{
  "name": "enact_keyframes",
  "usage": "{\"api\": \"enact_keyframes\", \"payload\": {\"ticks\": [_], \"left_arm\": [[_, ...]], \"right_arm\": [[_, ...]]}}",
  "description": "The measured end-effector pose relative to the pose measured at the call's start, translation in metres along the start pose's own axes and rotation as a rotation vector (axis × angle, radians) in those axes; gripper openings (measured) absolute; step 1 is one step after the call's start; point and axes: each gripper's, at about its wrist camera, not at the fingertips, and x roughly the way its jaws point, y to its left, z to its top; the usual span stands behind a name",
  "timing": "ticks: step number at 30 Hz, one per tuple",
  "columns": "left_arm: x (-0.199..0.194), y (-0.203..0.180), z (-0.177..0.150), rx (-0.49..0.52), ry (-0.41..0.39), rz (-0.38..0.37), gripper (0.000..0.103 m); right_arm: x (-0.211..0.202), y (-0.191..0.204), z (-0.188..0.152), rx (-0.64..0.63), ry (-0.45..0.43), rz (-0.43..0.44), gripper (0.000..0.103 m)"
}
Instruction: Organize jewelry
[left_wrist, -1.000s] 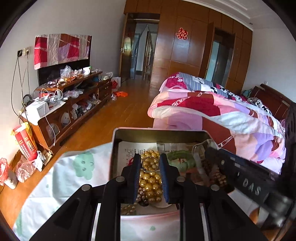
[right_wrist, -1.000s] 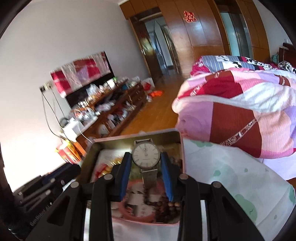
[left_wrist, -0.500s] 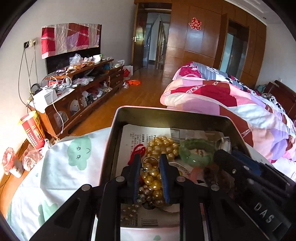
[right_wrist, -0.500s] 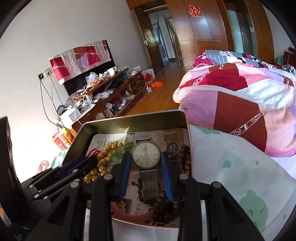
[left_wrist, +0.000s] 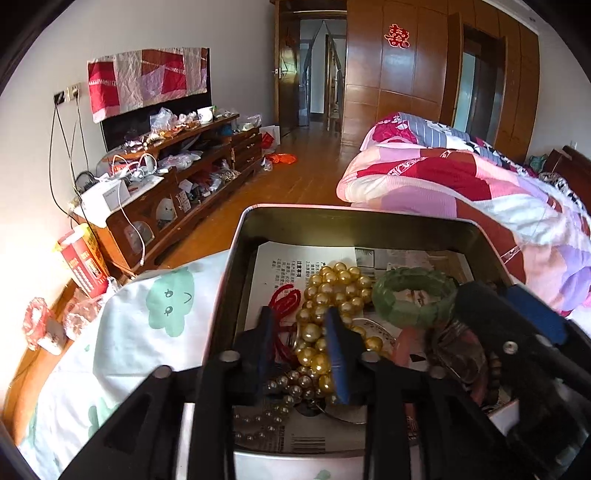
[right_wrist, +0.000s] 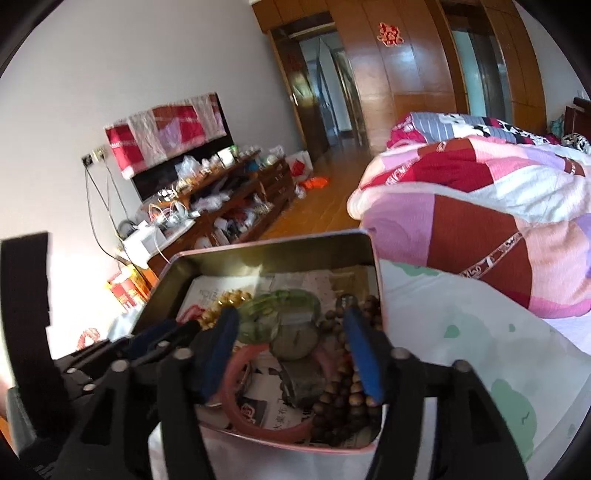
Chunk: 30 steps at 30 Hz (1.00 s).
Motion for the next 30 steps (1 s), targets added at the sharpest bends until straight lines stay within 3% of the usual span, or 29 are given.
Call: {"api": "enact_keyframes", "payload": {"ticks": [2,4,7,15,20,30], "left_arm": [[-0.004,-0.002,-0.001,-0.003,-0.014,-0.027,0.061],[-0.012,-0.001,-0.003,-0.028,-0.04,-0.036,0.068],[-0.023,-0.001,-0.003,-0.033,-0.058,-0.034,0.07],[-0.073,0.007,-0.02,-0.06,-0.164,0.034,0.072],[-0.112,0.014,-0.042,-0.065,-0.267,0.088,0.083],[-0.145,0.02,-0.064,-0.087,-0.37,0.159,0.085]], "right_arm": [[-0.005,-0.001,0.001,0.007,-0.02,-0.007,0.076],[-0.013,-0.004,0.002,0.025,-0.055,-0.008,0.08],[-0.03,-0.014,0.001,0.087,-0.109,-0.037,0.095],[-0.067,-0.02,-0.009,0.148,-0.161,-0.116,0.096],[-0.103,-0.011,-0.021,0.121,-0.248,-0.161,0.101],[-0.141,0.014,-0.039,0.01,-0.408,-0.213,0.103]]}}
